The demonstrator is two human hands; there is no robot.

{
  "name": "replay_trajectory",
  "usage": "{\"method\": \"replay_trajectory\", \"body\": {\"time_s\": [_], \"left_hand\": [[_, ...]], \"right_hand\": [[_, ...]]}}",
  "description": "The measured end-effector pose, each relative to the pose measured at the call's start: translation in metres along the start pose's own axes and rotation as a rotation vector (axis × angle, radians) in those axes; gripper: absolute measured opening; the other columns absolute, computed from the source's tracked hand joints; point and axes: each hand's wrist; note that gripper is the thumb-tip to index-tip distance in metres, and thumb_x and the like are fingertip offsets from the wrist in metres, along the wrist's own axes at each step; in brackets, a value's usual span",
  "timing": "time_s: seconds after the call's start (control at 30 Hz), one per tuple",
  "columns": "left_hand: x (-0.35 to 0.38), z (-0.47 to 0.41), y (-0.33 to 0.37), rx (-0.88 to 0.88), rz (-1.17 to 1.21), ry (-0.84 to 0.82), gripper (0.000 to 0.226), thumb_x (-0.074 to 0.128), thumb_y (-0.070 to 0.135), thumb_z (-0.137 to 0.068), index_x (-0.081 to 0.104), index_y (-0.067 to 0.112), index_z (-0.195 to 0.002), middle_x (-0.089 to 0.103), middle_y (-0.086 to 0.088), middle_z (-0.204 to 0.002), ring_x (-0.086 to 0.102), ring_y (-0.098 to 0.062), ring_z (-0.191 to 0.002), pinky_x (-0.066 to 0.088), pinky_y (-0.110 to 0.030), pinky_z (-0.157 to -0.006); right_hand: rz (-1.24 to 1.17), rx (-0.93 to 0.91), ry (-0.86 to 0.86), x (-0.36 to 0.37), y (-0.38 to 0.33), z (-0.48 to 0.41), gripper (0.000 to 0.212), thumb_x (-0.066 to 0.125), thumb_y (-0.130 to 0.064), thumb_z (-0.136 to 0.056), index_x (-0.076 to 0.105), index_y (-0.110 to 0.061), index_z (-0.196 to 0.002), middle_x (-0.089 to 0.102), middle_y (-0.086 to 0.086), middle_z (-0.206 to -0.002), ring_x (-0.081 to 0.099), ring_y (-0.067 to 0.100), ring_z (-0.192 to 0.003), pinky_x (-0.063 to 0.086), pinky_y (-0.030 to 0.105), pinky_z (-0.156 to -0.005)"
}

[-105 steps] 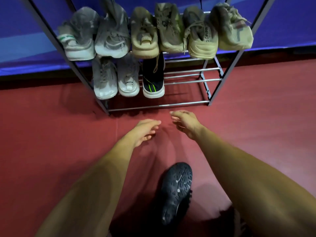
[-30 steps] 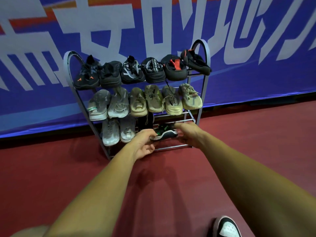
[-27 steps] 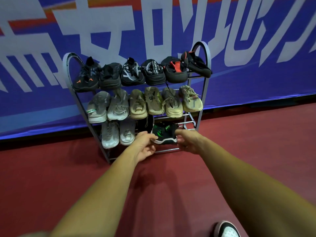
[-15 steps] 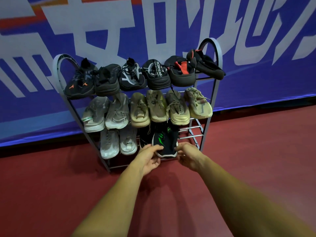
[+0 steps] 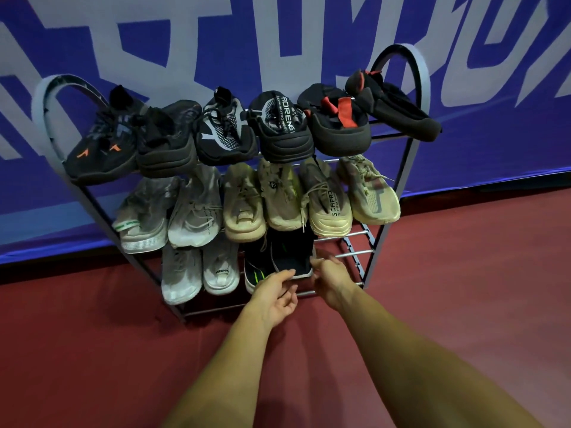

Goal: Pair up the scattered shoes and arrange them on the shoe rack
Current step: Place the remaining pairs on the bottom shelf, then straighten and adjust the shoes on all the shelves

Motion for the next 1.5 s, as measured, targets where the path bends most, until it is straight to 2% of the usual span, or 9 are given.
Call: {"method": "replay_trajectory", "body": {"time_s": [0.13, 0.3, 0.57, 0.9, 0.97, 1.1, 1.2, 1.33, 1.5], "left_hand": [[0.001, -0.009, 0.004, -0.001, -0.026, -0.006, 0.009, 0.072, 0.010, -0.086, 0.065, 0.015, -0.089, 0.063, -0.002, -0.086, 0.059, -0.013, -0.079, 0.042, -0.024, -0.063], [0.006, -0.015, 0.001, 0.015, -0.107, 0.011, 0.011, 0.074, 0.016, -0.086, 0.064, 0.017, -0.088, 0.063, -0.002, -0.091, 0.060, -0.013, -0.081, 0.042, -0.025, -0.063], [0.013, -0.012, -0.003, 0.025, -0.140, -0.019, 0.020, 0.075, 0.029, -0.086, 0.065, 0.020, -0.100, 0.070, -0.002, -0.096, 0.064, -0.014, -0.085, 0.045, -0.026, -0.063], [0.008, 0.030, -0.003, 0.070, -0.277, 0.019, 0.018, 0.069, 0.028, -0.091, 0.061, 0.023, -0.106, 0.072, 0.003, -0.095, 0.065, -0.012, -0.084, 0.041, -0.024, -0.061], [0.003, 0.043, 0.000, 0.109, -0.307, 0.039, 0.020, 0.067, 0.026, -0.092, 0.060, 0.023, -0.111, 0.071, 0.002, -0.095, 0.064, -0.012, -0.083, 0.041, -0.024, -0.062], [-0.009, 0.076, 0.010, 0.182, -0.378, 0.045, 0.004, 0.062, 0.022, -0.094, 0.062, 0.022, -0.098, 0.069, 0.002, -0.091, 0.063, -0.013, -0.082, 0.039, -0.025, -0.064], [-0.020, 0.103, 0.022, 0.266, -0.409, 0.056, 0.003, 0.060, 0.020, -0.094, 0.063, 0.020, -0.094, 0.069, 0.000, -0.092, 0.062, -0.014, -0.081, 0.040, -0.025, -0.064], [-0.031, 0.140, 0.045, 0.407, -0.433, 0.090, 0.004, 0.061, 0.019, -0.094, 0.063, 0.018, -0.091, 0.068, -0.002, -0.089, 0.061, -0.014, -0.075, 0.040, -0.024, -0.059], [-0.043, 0.182, 0.082, 0.644, -0.609, 0.117, 0.008, 0.060, 0.020, -0.094, 0.061, 0.021, -0.086, 0.064, 0.000, -0.080, 0.053, -0.009, -0.060, 0.034, -0.020, -0.049]], "right_hand": [[0.045, -0.004, 0.023, -0.002, 0.003, -0.013, 0.027, 0.042, 0.008, -0.095, 0.058, -0.012, -0.103, 0.049, 0.000, -0.063, 0.033, 0.007, -0.043, 0.028, 0.018, -0.037], [0.115, -0.025, 0.100, -0.003, 0.006, -0.025, 0.028, 0.043, 0.008, -0.092, 0.065, -0.009, -0.096, 0.051, -0.001, -0.051, 0.040, 0.008, -0.036, 0.031, 0.020, -0.041], [0.135, -0.016, 0.150, -0.003, 0.004, -0.038, 0.016, 0.056, 0.000, -0.091, 0.069, 0.002, -0.100, 0.070, 0.024, -0.099, 0.068, 0.041, -0.091, 0.055, 0.058, -0.089], [0.526, -0.150, 0.096, 0.003, -0.020, 0.005, 0.041, 0.071, -0.027, -0.087, 0.064, -0.003, -0.120, 0.069, 0.012, -0.114, 0.064, 0.032, -0.112, 0.049, 0.041, -0.103], [0.626, -0.169, 0.043, 0.002, -0.025, 0.021, 0.030, 0.070, -0.020, -0.089, 0.068, -0.002, -0.112, 0.069, 0.008, -0.101, 0.065, 0.025, -0.100, 0.051, 0.032, -0.094], [0.778, -0.130, -0.178, 0.008, -0.030, 0.069, 0.020, 0.065, -0.013, -0.090, 0.069, -0.001, -0.106, 0.059, 0.004, -0.076, 0.052, 0.013, -0.062, 0.041, 0.016, -0.050], [0.802, -0.148, -0.281, 0.023, -0.037, 0.104, 0.006, 0.066, -0.014, -0.090, 0.064, -0.010, -0.093, 0.055, 0.012, -0.083, 0.049, 0.021, -0.071, 0.037, 0.025, -0.058], [0.809, -0.272, -0.317, 0.050, -0.055, 0.138, 0.015, 0.065, -0.011, -0.093, 0.059, -0.013, -0.079, 0.050, 0.003, -0.067, 0.042, 0.011, -0.054, 0.034, 0.022, -0.050], [0.813, -0.412, -0.319, 0.079, -0.073, 0.176, 0.008, 0.066, -0.018, -0.093, 0.060, -0.013, -0.092, 0.052, 0.003, -0.074, 0.046, 0.011, -0.059, 0.038, 0.022, -0.051]]}}
Point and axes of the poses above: each hand's wrist, its own z-axis away from the middle knuckle, its own x-axis out of the palm, y = z × x
